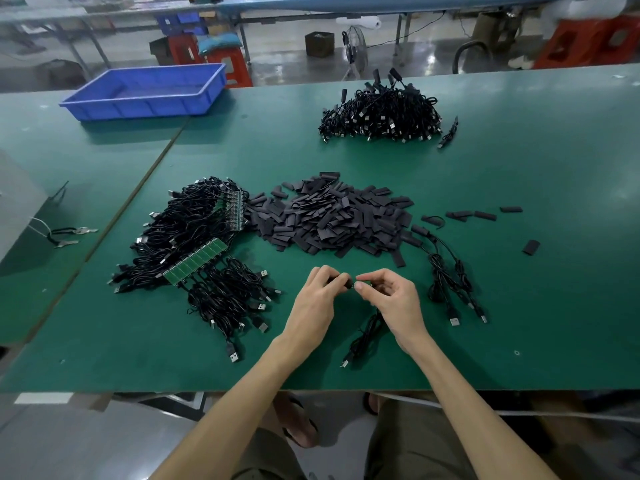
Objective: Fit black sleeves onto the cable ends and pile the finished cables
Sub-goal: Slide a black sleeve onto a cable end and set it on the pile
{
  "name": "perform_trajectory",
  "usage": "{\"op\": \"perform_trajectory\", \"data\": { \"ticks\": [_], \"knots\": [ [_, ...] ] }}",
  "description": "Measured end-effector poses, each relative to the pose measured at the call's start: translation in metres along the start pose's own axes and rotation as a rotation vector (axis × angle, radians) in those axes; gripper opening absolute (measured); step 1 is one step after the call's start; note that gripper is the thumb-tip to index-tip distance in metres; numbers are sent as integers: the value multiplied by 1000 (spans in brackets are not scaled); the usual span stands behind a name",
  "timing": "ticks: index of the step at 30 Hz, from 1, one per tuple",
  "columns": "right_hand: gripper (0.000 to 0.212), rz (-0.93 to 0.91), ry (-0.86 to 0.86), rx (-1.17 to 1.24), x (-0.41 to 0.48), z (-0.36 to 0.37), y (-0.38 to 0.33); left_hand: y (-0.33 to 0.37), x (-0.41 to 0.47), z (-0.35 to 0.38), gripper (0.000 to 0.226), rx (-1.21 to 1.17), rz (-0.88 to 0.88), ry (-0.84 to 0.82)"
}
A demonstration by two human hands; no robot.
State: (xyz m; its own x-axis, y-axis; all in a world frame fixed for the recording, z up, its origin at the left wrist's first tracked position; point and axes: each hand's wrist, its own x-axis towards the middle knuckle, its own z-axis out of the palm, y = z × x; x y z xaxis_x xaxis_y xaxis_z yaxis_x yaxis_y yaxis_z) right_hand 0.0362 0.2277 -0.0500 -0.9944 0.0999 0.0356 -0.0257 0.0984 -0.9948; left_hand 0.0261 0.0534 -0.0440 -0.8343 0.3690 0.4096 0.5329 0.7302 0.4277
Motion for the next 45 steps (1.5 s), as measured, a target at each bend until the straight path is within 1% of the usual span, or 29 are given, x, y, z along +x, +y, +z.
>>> {"op": "perform_trajectory", "data": {
  "ticks": [7, 13, 19, 27, 36, 45],
  "knots": [
    [7, -3, 11, 56, 0, 0, 0, 0, -1, 0, 31, -13, -5, -23],
    [8, 7, 26, 53, 0, 0, 1, 0, -1, 0, 32, -4, -7, -27],
    [6, 6, 35, 52, 1, 1, 0, -1, 0, 1, 26, 43, 5, -40],
    [7, 8, 42, 33, 2, 1, 2, -3, 1, 5, 18, 39, 26, -42],
    [8, -8, 32, 1, 1, 0, 2, -1, 1, 3, 18, 20, 21, -46],
    [8, -8, 43, 1, 1, -1, 2, 1, 3, -1, 23, -25, 4, -85]
  ]
}}
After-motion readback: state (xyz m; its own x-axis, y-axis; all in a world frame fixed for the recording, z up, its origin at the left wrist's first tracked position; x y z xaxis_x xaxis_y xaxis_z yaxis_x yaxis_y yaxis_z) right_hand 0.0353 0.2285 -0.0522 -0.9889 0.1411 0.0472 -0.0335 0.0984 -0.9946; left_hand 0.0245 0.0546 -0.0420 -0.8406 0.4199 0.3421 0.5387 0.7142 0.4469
